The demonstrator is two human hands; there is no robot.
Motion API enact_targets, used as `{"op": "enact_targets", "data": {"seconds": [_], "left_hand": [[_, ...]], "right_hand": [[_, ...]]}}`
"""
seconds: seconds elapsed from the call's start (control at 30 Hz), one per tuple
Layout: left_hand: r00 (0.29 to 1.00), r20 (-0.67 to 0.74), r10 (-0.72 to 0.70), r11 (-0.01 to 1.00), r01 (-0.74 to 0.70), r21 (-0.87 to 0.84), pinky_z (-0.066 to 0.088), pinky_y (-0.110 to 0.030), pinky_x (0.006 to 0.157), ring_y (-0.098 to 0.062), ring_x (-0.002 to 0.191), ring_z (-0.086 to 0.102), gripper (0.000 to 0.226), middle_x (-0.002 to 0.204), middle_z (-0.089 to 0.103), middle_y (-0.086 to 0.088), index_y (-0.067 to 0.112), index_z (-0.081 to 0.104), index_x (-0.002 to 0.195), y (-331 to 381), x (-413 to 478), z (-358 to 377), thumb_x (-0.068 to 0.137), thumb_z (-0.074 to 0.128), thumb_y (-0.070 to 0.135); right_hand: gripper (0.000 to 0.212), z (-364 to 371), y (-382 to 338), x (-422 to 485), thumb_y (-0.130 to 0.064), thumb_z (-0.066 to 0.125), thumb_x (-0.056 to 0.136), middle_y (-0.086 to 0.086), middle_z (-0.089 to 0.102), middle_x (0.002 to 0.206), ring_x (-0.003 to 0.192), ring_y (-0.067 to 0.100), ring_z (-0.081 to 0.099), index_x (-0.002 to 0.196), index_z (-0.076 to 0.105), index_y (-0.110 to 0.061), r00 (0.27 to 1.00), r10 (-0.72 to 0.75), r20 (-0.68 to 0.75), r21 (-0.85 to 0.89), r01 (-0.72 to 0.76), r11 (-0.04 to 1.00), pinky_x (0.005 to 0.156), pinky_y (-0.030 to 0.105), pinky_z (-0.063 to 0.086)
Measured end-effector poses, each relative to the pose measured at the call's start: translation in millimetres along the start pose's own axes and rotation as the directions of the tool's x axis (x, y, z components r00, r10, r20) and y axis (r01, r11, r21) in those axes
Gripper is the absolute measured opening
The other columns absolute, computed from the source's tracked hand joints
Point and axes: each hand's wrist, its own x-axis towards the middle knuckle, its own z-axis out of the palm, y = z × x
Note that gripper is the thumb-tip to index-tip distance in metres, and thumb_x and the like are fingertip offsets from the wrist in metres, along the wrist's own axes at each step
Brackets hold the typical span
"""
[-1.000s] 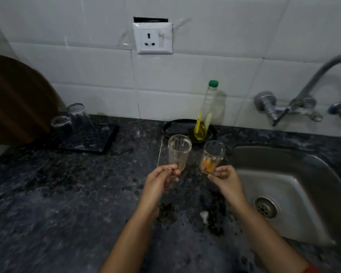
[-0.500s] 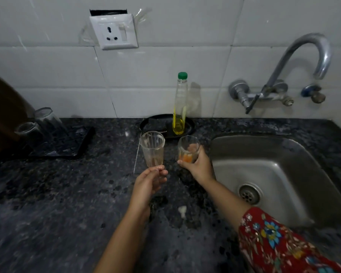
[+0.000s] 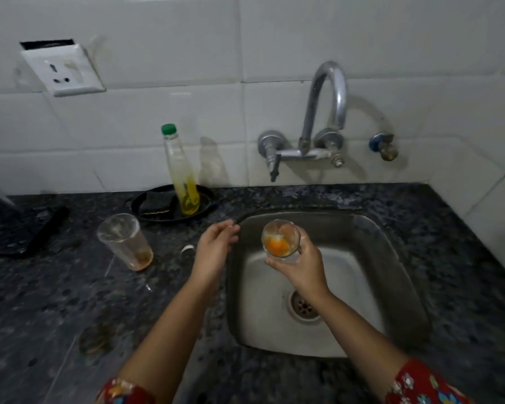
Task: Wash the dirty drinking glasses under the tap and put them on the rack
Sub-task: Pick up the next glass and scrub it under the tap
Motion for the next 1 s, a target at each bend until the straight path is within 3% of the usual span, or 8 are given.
{"op": "enact_targets", "data": {"seconds": [0.13,0.3,0.47,0.6,0.7,0.9,0.97,1.0], "left_hand": [[0.997,-0.017,0.077,0.990,-0.074,0.118,0.044,-0.034,0.103,-0.024,0.120,0.056,0.043,0.135,0.056,-0.014,0.008,0.046,0.138,20.2,27.6,61.6,0.099,0.052,0.024],[0.988,-0.062,0.141,0.945,-0.116,0.307,0.032,-0.036,0.105,-0.030,0.137,0.038,0.062,0.150,0.040,-0.015,0.006,0.024,0.151,56.3,44.7,114.1,0.102,0.037,0.041],[0.990,-0.059,0.126,0.862,-0.080,0.501,0.042,-0.037,0.075,-0.033,0.093,0.059,0.077,0.113,0.063,-0.026,-0.003,0.060,0.106,74.3,69.5,130.2,0.096,0.022,0.064],[0.988,-0.068,0.138,0.819,-0.076,0.569,0.046,-0.041,0.083,-0.037,0.097,0.061,0.085,0.107,0.065,-0.026,-0.006,0.063,0.108,77.7,80.2,131.3,0.097,0.014,0.063],[0.991,-0.085,0.107,0.863,-0.050,0.502,0.048,-0.045,0.094,-0.038,0.103,0.061,0.085,0.111,0.064,-0.028,-0.007,0.063,0.110,77.0,85.7,133.1,0.099,0.009,0.058],[0.999,-0.046,-0.029,0.986,0.036,0.165,0.049,-0.037,0.084,-0.027,0.087,0.060,0.071,0.082,0.058,-0.011,0.005,0.058,0.091,76.6,90.1,130.0,0.099,0.012,0.060],[0.998,0.037,-0.050,0.997,0.047,0.068,0.044,-0.038,0.095,-0.027,0.102,0.058,0.065,0.094,0.061,-0.010,0.011,0.060,0.096,65.7,79.4,126.5,0.099,0.017,0.059],[0.997,0.069,-0.035,0.998,0.031,0.053,0.039,-0.039,0.102,-0.026,0.114,0.056,0.059,0.112,0.062,-0.011,0.011,0.059,0.116,52.3,73.1,125.3,0.101,0.021,0.054]], "right_hand": [[0.068,-49.6,18.1,9.2,-0.020,0.089,0.060,-0.012,0.062,0.110,0.105,0.008,0.059,0.112,0.048,-0.037,0.998,0.060,-0.020,-0.037,-0.060,0.998,0.087,0.020,0.044],[0.069,-81.6,25.5,24.6,-0.028,0.090,0.056,-0.006,0.065,0.112,0.101,0.013,0.062,0.115,0.055,-0.025,0.981,0.187,0.044,-0.096,-0.182,0.979,0.086,0.034,0.053],[0.073,-92.2,20.2,30.6,-0.026,0.090,0.056,-0.005,0.068,0.107,0.090,0.009,0.065,0.120,0.055,-0.024,0.961,0.262,0.088,-0.120,-0.251,0.961,0.066,0.019,0.055],[0.072,-94.9,17.0,29.4,-0.026,0.090,0.055,-0.007,0.066,0.104,0.089,0.009,0.065,0.118,0.055,-0.025,0.955,0.282,0.089,-0.117,-0.271,0.956,0.064,0.017,0.055],[0.076,-93.6,17.9,30.9,-0.029,0.091,0.050,-0.005,0.066,0.106,0.093,0.014,0.066,0.117,0.055,-0.027,0.946,0.316,0.077,-0.107,-0.307,0.946,0.075,0.037,0.060],[0.072,-93.2,9.6,31.9,-0.030,0.090,0.054,-0.007,0.065,0.105,0.096,0.014,0.064,0.117,0.054,-0.024,0.950,0.299,0.085,-0.130,-0.287,0.949,0.084,0.034,0.055],[0.067,-94.0,8.0,31.9,-0.023,0.089,0.058,-0.006,0.065,0.106,0.095,0.013,0.064,0.115,0.055,-0.023,0.949,0.295,0.114,-0.071,-0.289,0.955,0.082,0.028,0.053],[0.064,-94.2,9.4,33.0,-0.018,0.087,0.060,-0.005,0.065,0.106,0.095,0.013,0.064,0.115,0.055,-0.022,0.943,0.302,0.140,-0.021,-0.302,0.953,0.079,0.023,0.052]]}}
